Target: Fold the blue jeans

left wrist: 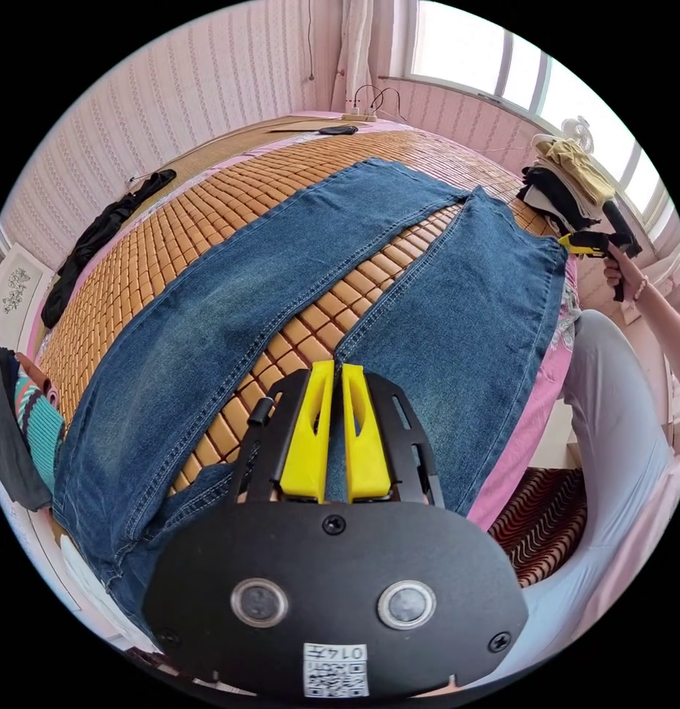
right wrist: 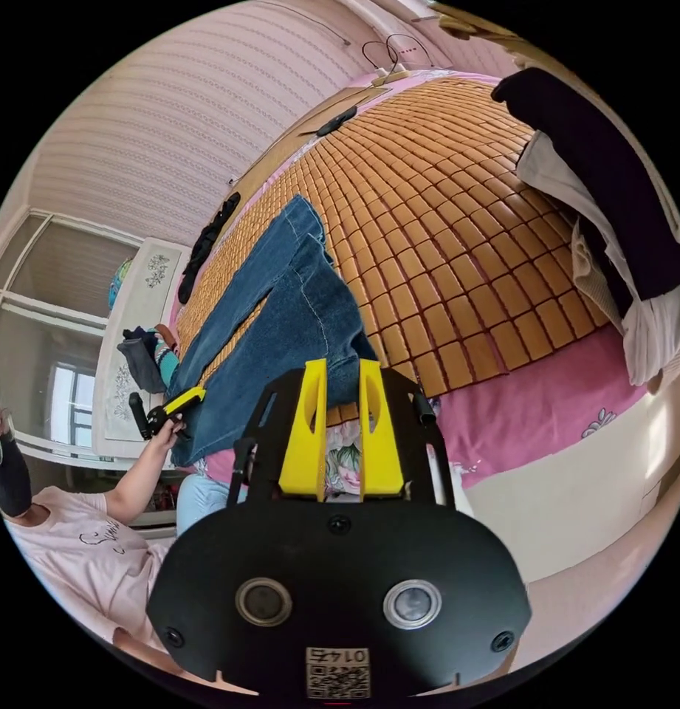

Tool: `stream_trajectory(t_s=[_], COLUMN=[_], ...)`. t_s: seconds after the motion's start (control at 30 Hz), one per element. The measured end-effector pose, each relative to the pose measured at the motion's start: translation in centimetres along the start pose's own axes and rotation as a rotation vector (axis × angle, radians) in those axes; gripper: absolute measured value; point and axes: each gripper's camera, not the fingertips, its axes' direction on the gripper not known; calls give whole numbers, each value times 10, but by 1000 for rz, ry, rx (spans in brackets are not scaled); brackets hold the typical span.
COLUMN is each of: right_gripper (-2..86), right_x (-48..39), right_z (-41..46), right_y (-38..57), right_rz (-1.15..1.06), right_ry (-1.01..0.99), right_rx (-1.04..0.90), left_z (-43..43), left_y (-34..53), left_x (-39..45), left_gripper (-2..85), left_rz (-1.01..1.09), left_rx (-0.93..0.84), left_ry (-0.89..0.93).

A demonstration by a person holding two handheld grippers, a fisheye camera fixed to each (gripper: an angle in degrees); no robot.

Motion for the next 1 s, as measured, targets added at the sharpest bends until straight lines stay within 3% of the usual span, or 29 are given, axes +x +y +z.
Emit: stream_trajectory(t_s=[0.2, 0.37, 0.57, 0.73, 0.9, 1.0], right_gripper=[16, 9, 23, 46, 143, 118], right_x=[-16, 10, -10, -66, -108, -113], right_z=[-41, -11, -1, -18, 21, 48], right_y=[32, 62, 52, 6, -77, -121], right_rz=[-139, -24, -6, -131, -216, -184], right_ry=[-82, 51, 175, 379, 298, 285], right_rx=[141, -54, -123, 20, 18, -21], left_z=[-17, -1, 16, 19, 17, 14], left_y=[-4, -4, -4, -6, -5, -6], left_x=[4, 15, 11, 12, 16, 14], left_gripper=[0, 13, 28, 29, 26, 25], left_rz=[41, 98, 47, 45, 50, 47], left_rx=[33, -26, -54, -61, -37, -14], left_ry=[53, 86, 118, 107, 67, 55])
